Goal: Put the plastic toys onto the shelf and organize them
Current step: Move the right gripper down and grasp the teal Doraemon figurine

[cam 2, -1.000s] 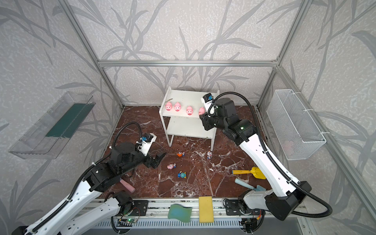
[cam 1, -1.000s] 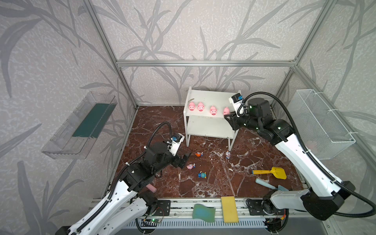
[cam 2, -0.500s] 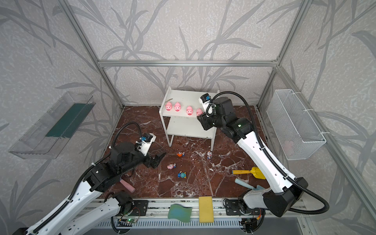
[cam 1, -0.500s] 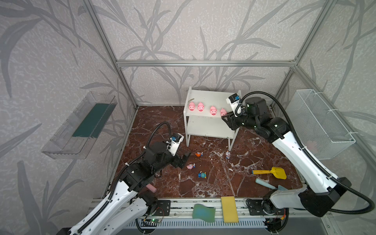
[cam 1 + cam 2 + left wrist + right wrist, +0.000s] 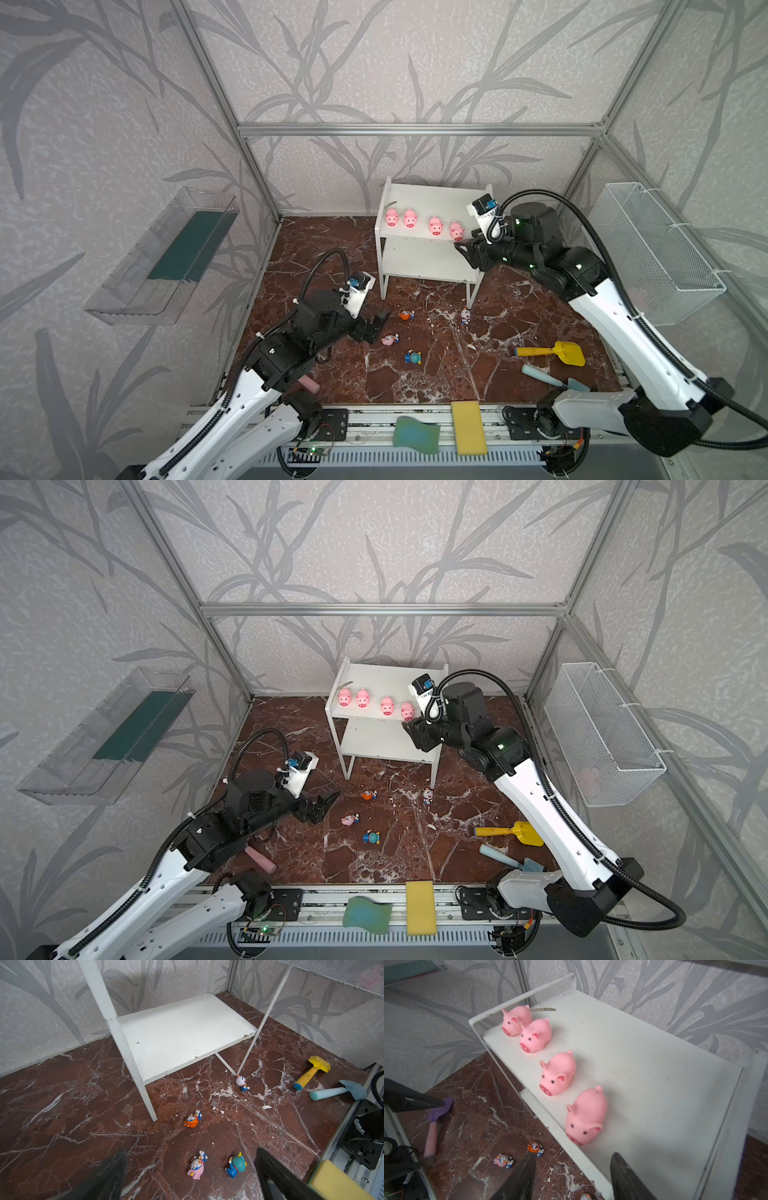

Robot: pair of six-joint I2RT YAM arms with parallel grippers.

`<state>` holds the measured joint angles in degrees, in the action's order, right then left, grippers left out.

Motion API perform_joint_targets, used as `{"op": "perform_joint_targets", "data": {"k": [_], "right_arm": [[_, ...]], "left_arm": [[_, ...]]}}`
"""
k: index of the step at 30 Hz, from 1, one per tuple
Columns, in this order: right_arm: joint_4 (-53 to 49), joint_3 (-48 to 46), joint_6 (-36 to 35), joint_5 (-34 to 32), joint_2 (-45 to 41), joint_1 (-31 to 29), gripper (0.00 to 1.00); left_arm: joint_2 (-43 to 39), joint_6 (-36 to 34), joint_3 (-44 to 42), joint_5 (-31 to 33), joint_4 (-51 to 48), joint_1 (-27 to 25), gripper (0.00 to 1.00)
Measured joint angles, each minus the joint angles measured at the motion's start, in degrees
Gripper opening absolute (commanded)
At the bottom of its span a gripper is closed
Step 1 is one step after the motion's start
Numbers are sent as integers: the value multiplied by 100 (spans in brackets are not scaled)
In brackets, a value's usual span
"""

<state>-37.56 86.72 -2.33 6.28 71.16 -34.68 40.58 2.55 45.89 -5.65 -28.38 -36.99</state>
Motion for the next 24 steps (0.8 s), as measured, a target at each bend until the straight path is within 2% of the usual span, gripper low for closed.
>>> {"op": "perform_joint_targets", "data": {"k": [4,8,12,18,24], "right_arm": [[269,-789,-203,-72,-848,-699,62],[680,-2026,-254,-96,-1659,-1416,62],[1128,-3224,-166,-129,-1930,-2037,61],[2133,-4607,243,-26,-1121,-2621,59],[3029,-5040,756,31,164,-2662,57]], "left_arm": [[66,116,-81,-26,-79,0,97],[74,275,-210,-46,-225,0,99],[33,533,-380,-26,-374,0,99],[-103,787,-472,146,-557,0,99],[2,909,-472,197,-603,0,99]]}}
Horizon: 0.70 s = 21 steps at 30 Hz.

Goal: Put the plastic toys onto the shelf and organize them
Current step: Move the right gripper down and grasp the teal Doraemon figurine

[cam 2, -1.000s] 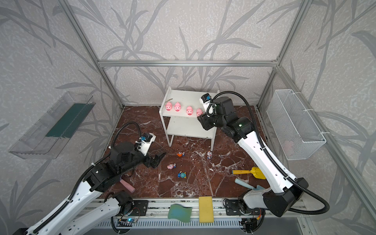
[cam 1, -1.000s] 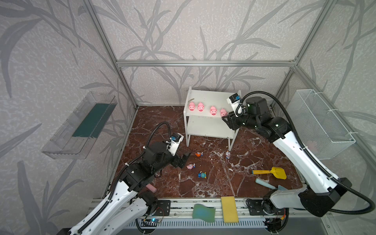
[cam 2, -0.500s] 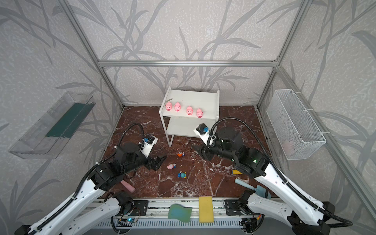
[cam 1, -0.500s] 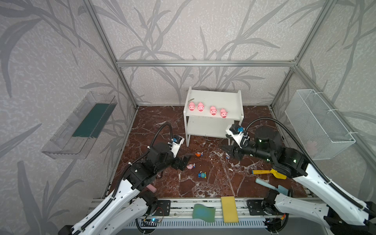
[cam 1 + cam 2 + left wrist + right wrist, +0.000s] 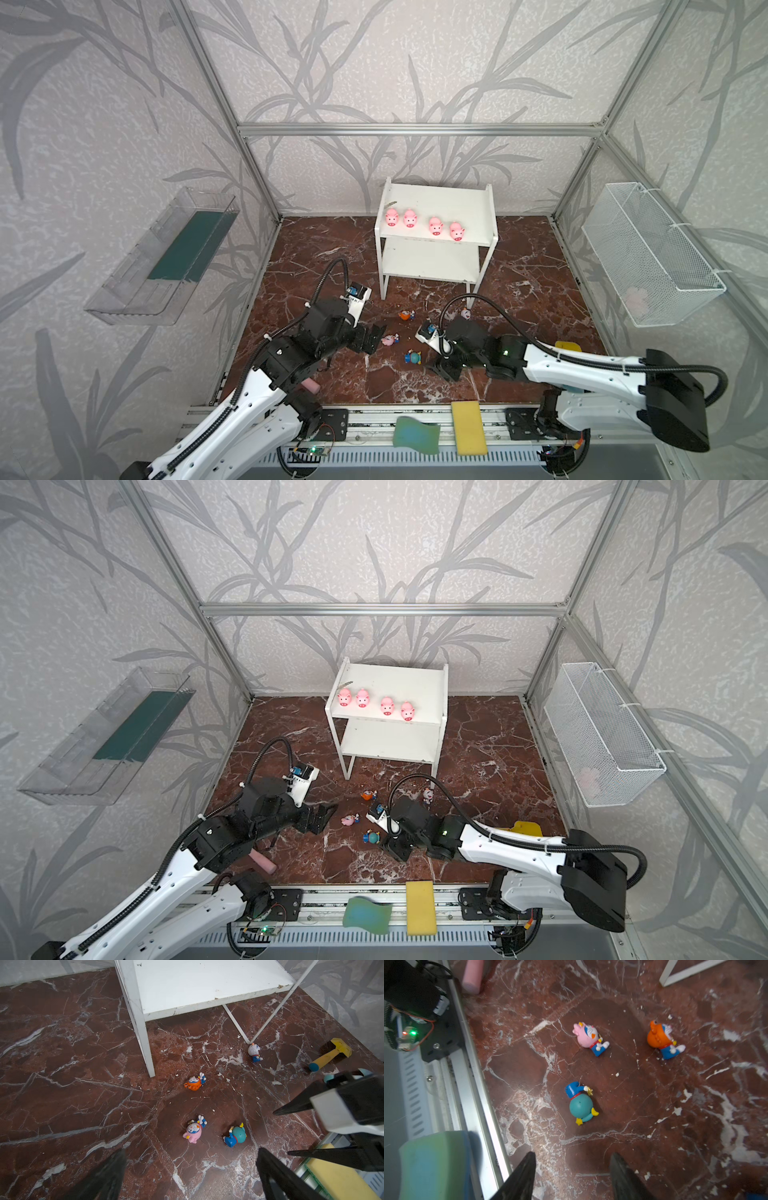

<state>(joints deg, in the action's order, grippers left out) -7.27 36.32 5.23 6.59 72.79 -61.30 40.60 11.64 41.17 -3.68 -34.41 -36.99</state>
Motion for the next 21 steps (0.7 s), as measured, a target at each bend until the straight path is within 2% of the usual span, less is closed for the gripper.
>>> {"op": "perform_joint_targets", "data": {"k": [6,14,17,21], "right_arm": [[774,0,299,48,962,0,55],[1281,-2,424,155,1659,72,54],[1543,-7,415,304,1797,157,51],[1797,61,376,496,1993,201,40]], "left_arm": [[210,140,-20,-2,-26,0,99],[313,463,-319,-66,9,-2,99],[256,496,-323,-61,22,-2,99],[269,501,-323,-61,24,-2,99]]}}
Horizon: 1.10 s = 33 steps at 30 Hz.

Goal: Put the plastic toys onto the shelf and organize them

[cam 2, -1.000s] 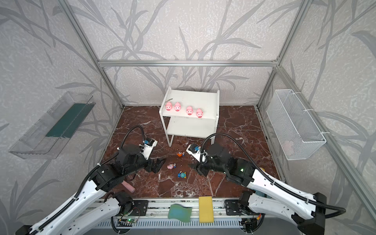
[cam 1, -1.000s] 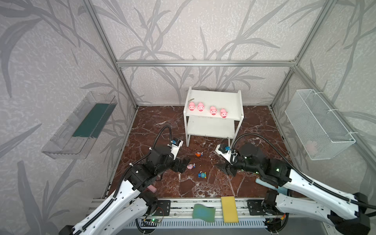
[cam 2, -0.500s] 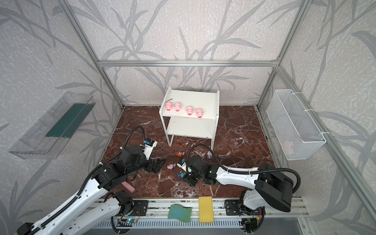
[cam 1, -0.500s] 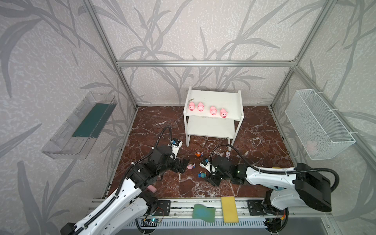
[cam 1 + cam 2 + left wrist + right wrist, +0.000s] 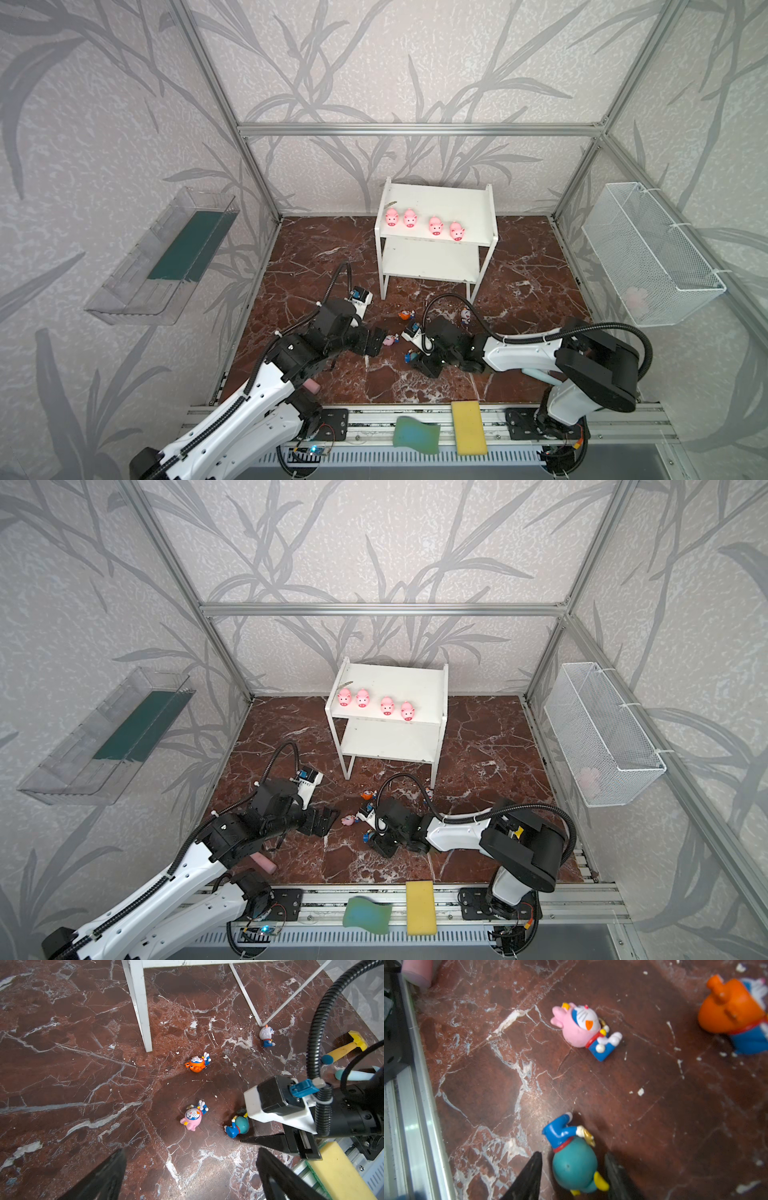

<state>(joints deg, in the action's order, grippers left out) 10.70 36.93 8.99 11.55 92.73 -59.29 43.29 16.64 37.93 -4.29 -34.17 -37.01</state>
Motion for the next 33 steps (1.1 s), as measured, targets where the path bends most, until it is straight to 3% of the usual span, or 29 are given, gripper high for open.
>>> {"op": "perform_joint_targets", "data": {"k": [9,18,28,33], "right_arm": [[55,76,-46,149,105,0,26],[-1213,133,-79,323,-754,144,24],[-3119,743,310,1287,-1727,876,23],[-3541,772,691,1989,-2059,1137,23]], "left_arm": [[0,-160,0,-57,0,-4,99],[35,-870,-7,-695,118,-181,99],[-149,-1867,-332,-1080,584,-1445,99],[-111,-2271,-367,-896,763,-1941,99]]}}
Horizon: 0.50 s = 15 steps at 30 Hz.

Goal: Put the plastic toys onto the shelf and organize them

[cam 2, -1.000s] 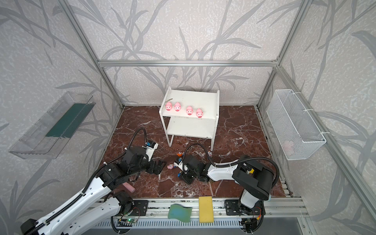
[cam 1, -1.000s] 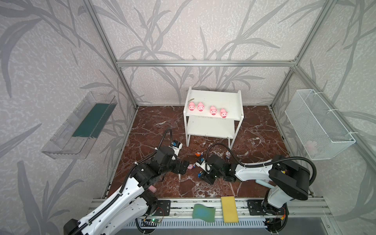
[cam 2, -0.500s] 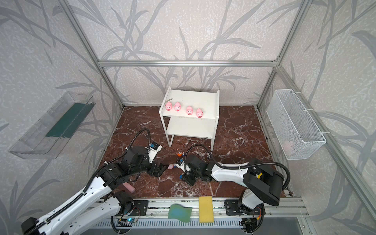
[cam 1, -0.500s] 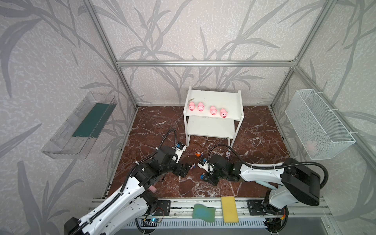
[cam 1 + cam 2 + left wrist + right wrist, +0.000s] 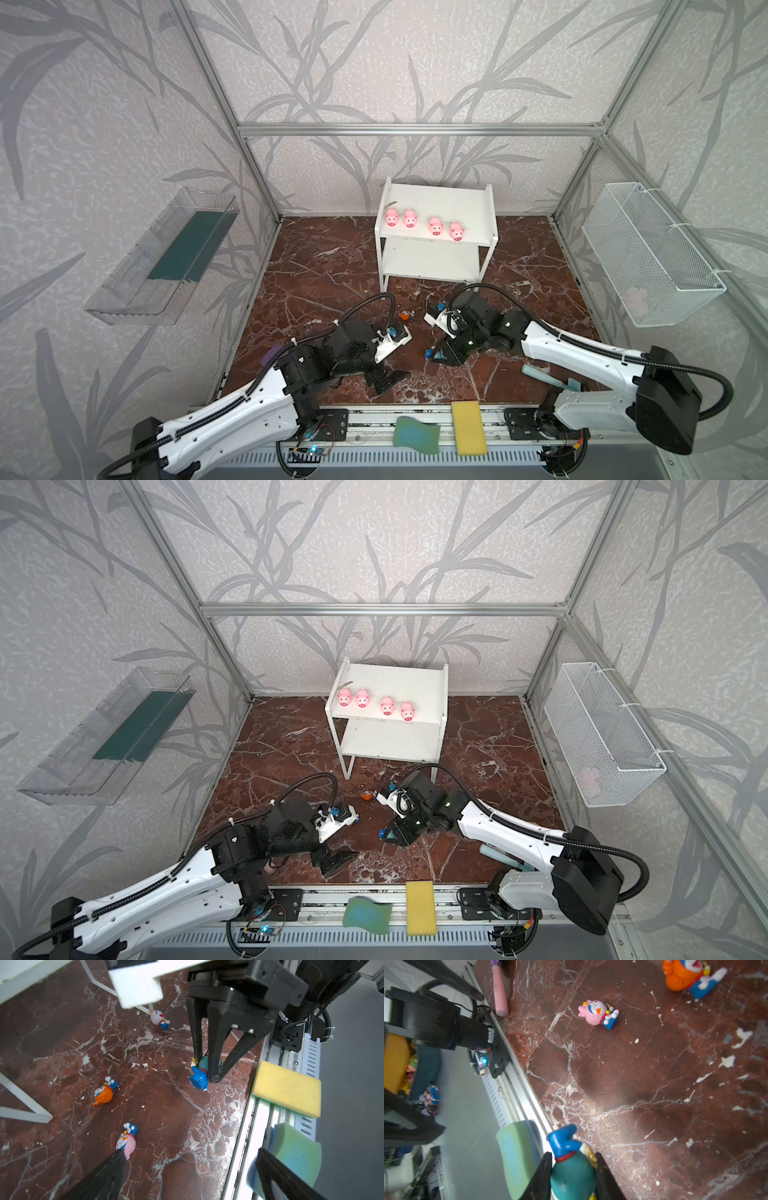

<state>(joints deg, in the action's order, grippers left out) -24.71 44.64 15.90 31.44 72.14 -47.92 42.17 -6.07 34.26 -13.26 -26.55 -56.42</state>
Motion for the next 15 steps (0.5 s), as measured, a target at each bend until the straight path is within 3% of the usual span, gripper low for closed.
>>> {"op": "perform_joint_targets", "data": {"k": [10,15], "right_arm": [[-273,234,726,964,-35,149,22],[-273,474,892,1204,31,197,22]], "left_arm": [[407,-769,0,885,826,-1040,94],[660,-1040,0,1237,1147,-1309,90]]}}
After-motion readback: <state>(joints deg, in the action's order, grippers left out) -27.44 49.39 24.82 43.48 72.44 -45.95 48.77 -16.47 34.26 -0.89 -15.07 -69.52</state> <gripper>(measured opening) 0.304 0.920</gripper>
